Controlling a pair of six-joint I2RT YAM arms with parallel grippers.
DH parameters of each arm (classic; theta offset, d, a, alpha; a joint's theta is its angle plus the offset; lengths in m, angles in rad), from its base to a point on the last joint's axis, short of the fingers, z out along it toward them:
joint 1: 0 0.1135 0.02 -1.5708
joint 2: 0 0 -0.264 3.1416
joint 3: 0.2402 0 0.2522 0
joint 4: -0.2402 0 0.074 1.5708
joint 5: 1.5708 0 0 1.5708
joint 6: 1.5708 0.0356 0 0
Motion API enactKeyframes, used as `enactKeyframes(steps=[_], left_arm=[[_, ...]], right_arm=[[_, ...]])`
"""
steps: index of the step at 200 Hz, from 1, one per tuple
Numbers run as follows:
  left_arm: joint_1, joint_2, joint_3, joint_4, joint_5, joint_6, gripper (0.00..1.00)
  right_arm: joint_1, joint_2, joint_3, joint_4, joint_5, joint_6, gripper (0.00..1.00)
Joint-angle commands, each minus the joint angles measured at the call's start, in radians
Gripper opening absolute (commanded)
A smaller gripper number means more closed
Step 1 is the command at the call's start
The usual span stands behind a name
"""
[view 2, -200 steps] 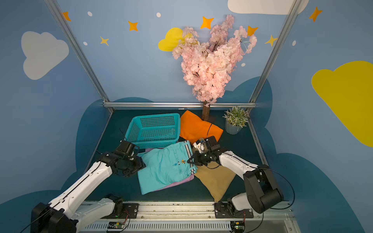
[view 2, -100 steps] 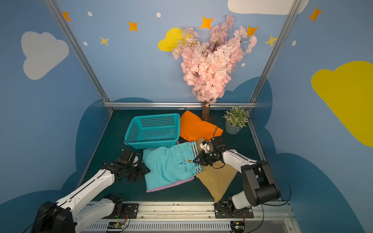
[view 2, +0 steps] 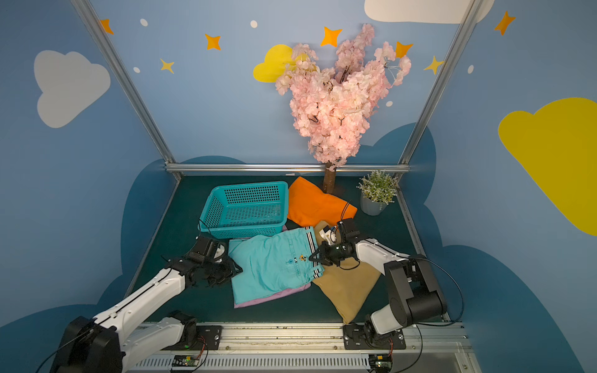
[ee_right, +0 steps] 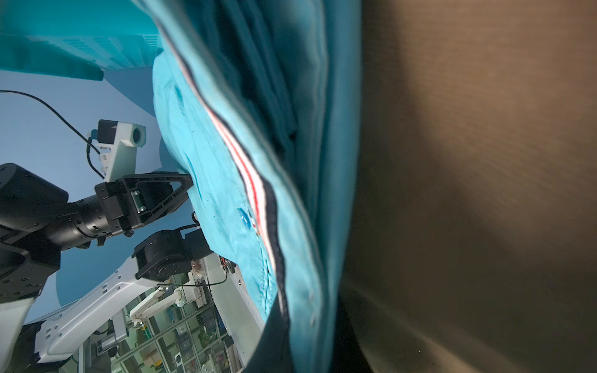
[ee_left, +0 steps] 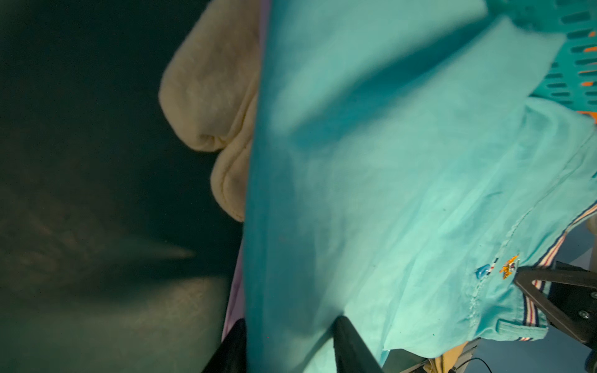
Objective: Put the folded long pants in the basket
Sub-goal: Pick up the long pant at the center of the board.
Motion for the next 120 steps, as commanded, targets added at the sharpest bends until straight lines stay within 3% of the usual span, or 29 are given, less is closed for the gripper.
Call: enactKeyframes(steps=[1,22,74,120], left_arm=[[0.001,0.029,0.018,-0.001,0.001,0.039,0.44],[0.002,0.044,0.036,-0.017,-0.012,0.053,0.38],[0.001,-0.031,0.114,-0.163,-0.020,0.063,0.03],[0.001,-0.174,0.184,-0.318,0.007,0.072,0.03]], right_arm=[[-0.004,-0.002,-0.008,0.020,-0.015,-0.014,0.00],[-0.005,0.001,-0.010,0.022,-0.016,-0.012,0.00],[-0.004,-0.035,-0.002,-0.019,-0.034,-0.004,0.00],[0.017,-0.171,0.013,-0.150,-0.047,-0.006,0.00]])
